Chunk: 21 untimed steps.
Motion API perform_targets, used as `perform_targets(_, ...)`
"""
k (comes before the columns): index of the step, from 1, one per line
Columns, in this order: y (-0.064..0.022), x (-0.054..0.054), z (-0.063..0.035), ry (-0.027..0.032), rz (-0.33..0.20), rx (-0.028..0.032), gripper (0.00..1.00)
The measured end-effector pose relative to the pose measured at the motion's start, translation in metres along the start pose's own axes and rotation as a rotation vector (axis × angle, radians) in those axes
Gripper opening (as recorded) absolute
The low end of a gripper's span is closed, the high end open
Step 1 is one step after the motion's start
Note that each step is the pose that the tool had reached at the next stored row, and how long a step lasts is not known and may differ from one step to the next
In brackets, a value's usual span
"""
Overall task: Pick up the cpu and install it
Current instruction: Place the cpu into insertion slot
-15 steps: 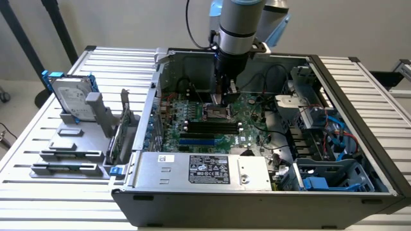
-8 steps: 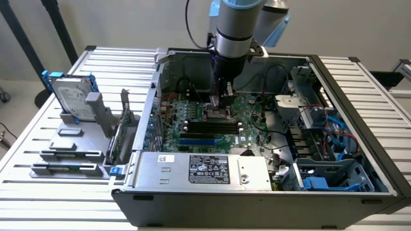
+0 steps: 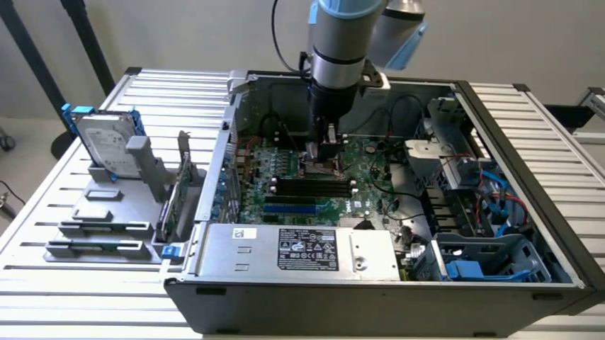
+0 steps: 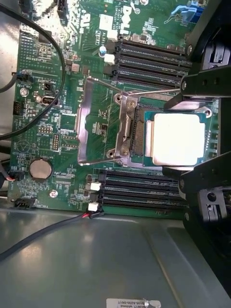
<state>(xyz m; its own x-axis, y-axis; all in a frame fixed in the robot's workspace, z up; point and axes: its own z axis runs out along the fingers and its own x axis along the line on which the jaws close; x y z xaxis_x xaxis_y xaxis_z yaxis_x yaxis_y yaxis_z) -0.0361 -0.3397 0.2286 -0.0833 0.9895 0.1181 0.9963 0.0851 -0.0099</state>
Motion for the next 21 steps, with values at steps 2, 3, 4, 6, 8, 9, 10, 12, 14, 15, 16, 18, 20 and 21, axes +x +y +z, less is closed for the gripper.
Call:
perform_targets(2,-0.0003,-0.0001,0.0014,0.0003,0.023,-0.0028,0.54)
perform_targets(3,-0.0006,-0.0002,0.0023,0.0001,0.033,-0.0039,0.54)
perform_targets(4,-0.0009,-0.0003,0.0037,-0.0005,0.042,-0.0049,0.54)
perform_targets(6,-0.0017,-0.0006,0.0063,-0.0027,0.060,-0.0068,0.54)
perform_targets(8,-0.0024,-0.0007,0.0073,-0.0047,0.077,-0.0087,0.54)
perform_targets(9,-0.0026,-0.0007,0.0073,-0.0050,0.085,-0.0095,0.54)
perform_targets(10,-0.0027,-0.0007,0.0074,-0.0056,0.091,-0.0101,0.54)
perform_targets(12,-0.0027,-0.0006,0.0076,-0.0076,0.099,-0.0112,0.54)
perform_targets(14,-0.0027,-0.0007,0.0076,-0.0083,0.099,-0.0117,0.54)
perform_targets(15,-0.0028,-0.0007,0.0076,-0.0084,0.100,-0.0118,0.54)
perform_targets(16,-0.0028,-0.0006,0.0076,-0.0085,0.100,-0.0118,0.54)
perform_targets(18,-0.0028,-0.0007,0.0075,-0.0085,0.100,-0.0118,0.54)
perform_targets(20,-0.0028,-0.0007,0.0076,-0.0097,0.100,-0.0125,0.54)
perform_targets(21,-0.0028,-0.0007,0.0077,-0.0112,0.099,-0.0151,0.54)
